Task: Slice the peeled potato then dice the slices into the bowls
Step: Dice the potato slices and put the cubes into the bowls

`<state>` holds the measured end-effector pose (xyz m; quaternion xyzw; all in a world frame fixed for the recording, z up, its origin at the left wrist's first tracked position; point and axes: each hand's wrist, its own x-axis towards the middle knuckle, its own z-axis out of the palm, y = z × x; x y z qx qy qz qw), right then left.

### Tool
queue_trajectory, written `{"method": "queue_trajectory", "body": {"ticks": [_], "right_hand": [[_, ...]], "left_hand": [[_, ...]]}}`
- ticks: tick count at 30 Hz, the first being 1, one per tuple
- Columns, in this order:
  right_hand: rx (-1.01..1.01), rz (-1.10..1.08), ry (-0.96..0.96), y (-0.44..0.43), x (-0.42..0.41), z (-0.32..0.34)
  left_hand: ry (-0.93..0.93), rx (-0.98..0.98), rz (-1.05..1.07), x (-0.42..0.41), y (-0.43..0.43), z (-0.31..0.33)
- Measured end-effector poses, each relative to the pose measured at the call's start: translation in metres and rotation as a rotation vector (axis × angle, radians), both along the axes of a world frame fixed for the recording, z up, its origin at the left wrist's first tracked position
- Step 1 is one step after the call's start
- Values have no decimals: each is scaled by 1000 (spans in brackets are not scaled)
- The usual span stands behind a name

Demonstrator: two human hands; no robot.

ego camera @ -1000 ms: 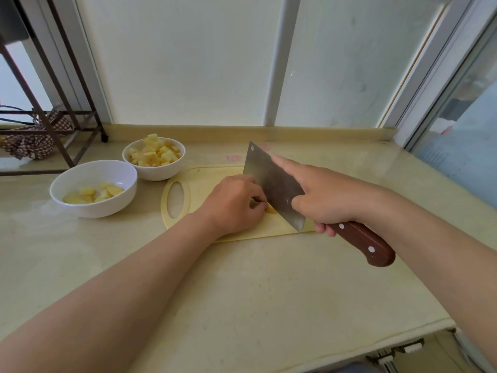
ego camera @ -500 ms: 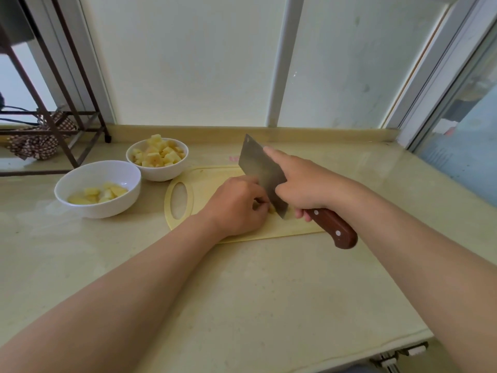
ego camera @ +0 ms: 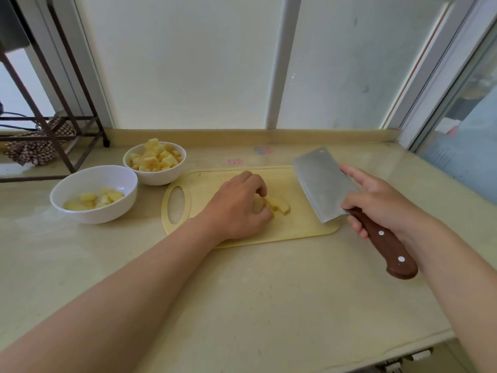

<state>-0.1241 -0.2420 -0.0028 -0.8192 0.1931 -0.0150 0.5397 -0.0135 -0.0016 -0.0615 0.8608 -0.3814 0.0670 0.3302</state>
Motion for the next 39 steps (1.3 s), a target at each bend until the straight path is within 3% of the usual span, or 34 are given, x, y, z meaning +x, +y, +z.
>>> {"method": "queue_trajectory", "body": {"ticks": [5,7,9,11,15,17,19,25,29,36,39], "right_hand": [[88,37,-1,5,2,-11],[172,49,-35,7,5,-14],[272,68,-77,11,11,-16],[330,98,-105,18,20,-18],[369,202,-143,42,35,-17],[366,239,-151,49,39,-17],[343,244,-141,51,40,-19],[309,155,-168,38,33,-16],[272,114,-164,30,26,-13],[87,84,-91,10,16,-7],[-33,97,-17,6,10,-2]], "left_hand": [[29,179,9,-1,-3,5],[54,132,6,-1,-2,5],[181,-73,26,-1,-1,7],[394,-446,88,0,-5,12],[1155,-1181,111,0,-17,31],[1435,-1248,-33,-2,-14,34],[1519,-1208,-169,-3,-11,36],[1486,-1223,-86,-3,-13,37],[1365,-1066,29,0,-12,40],[635,-552,114,5,-9,23],[276,-215,128,7,-5,13]]}}
